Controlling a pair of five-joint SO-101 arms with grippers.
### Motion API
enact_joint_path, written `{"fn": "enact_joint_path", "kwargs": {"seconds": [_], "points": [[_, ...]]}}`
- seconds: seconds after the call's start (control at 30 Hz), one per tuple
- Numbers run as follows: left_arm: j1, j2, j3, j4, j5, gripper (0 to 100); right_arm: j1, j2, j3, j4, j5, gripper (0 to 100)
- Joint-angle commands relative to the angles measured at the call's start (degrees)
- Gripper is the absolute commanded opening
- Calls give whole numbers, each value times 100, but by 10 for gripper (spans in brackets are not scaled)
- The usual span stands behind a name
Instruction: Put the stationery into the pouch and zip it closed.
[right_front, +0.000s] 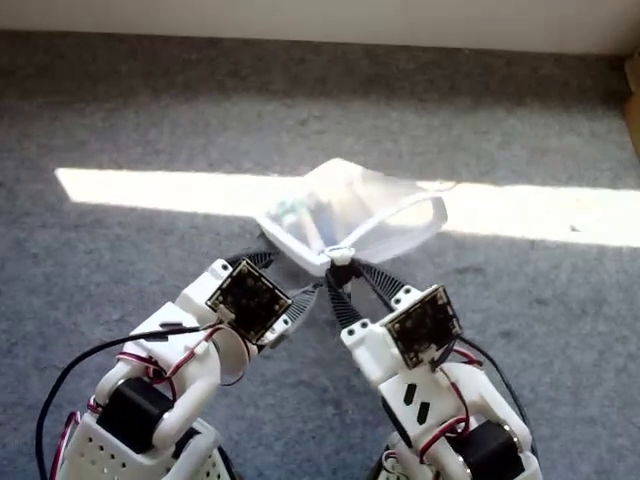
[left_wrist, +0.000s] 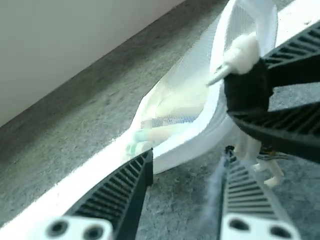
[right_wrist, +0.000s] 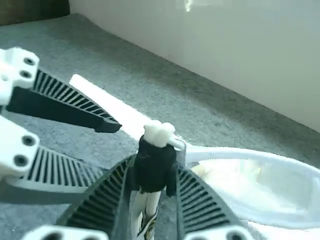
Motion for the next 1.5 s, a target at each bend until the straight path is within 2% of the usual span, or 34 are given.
{"fn": "enact_joint_path", "kwargs": {"seconds": [0.0, 0.07, 0.47, 0.67, 0.8, 1.1, 1.2, 1.47], "points": [[224, -75, 40, -273, 220, 221, -435, -110, -391, 75, 114, 5], [215, -75, 101, -422, 396, 221, -479, -110, -391, 75, 114, 5], [251, -75, 119, -501, 422, 221, -505, -110, -725, 444, 114, 5], [787, -31, 127, -510, 431, 220, -505, -110, -804, 523, 114, 5], [822, -57, 251, -624, 431, 220, -514, -110, -796, 523, 114, 5], [971, -75, 1288, -2505, 404, 47, -514, -110, -822, 532, 105, 5], [1077, -75, 1305, -2523, 404, 7, -505, -136, -822, 532, 97, 5], [1042, -75, 1297, -2514, 404, 5, -462, -163, -831, 374, -176, 5]]}}
